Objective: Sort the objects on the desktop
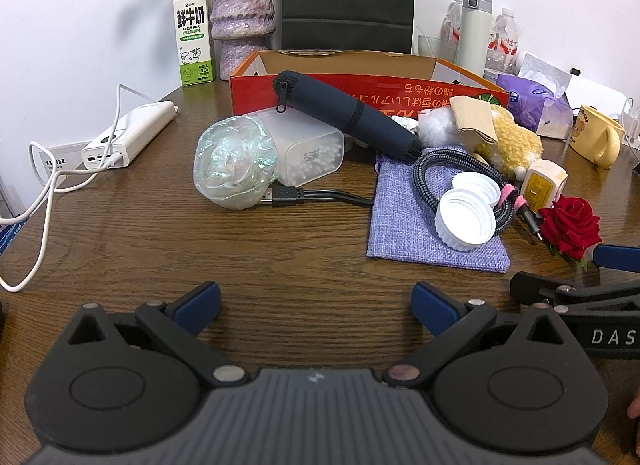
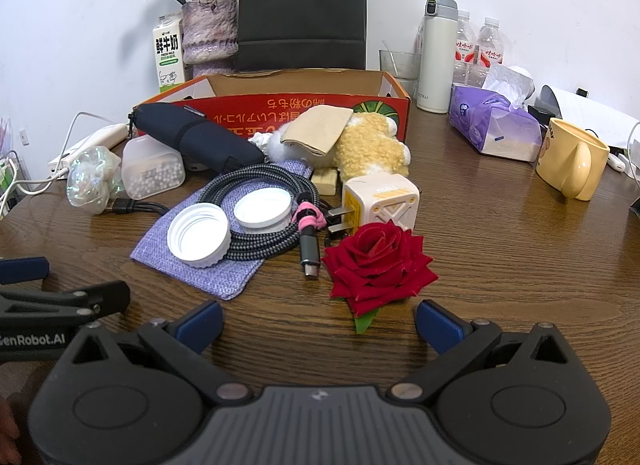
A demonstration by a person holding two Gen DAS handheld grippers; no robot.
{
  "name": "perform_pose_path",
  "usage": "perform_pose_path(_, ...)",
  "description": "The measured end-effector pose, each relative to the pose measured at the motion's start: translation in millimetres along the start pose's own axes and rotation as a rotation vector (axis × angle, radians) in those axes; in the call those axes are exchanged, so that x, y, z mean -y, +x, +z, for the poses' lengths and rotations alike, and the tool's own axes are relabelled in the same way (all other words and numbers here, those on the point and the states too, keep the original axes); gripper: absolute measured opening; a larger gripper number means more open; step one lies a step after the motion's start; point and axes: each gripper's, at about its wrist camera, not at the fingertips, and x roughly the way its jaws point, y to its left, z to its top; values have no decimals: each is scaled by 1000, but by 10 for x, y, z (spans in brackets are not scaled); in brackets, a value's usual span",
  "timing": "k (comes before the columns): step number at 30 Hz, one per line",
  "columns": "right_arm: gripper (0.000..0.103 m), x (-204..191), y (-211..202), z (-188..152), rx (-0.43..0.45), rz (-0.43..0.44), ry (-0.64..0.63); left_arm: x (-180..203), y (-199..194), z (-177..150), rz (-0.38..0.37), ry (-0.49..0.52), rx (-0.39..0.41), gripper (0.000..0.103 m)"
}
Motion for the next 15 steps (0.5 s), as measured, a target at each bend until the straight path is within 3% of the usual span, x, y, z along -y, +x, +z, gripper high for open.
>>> perform_pose_path(15,103,2,0,-3,1,1,1,-13,4,12,-2,-4,-1,103)
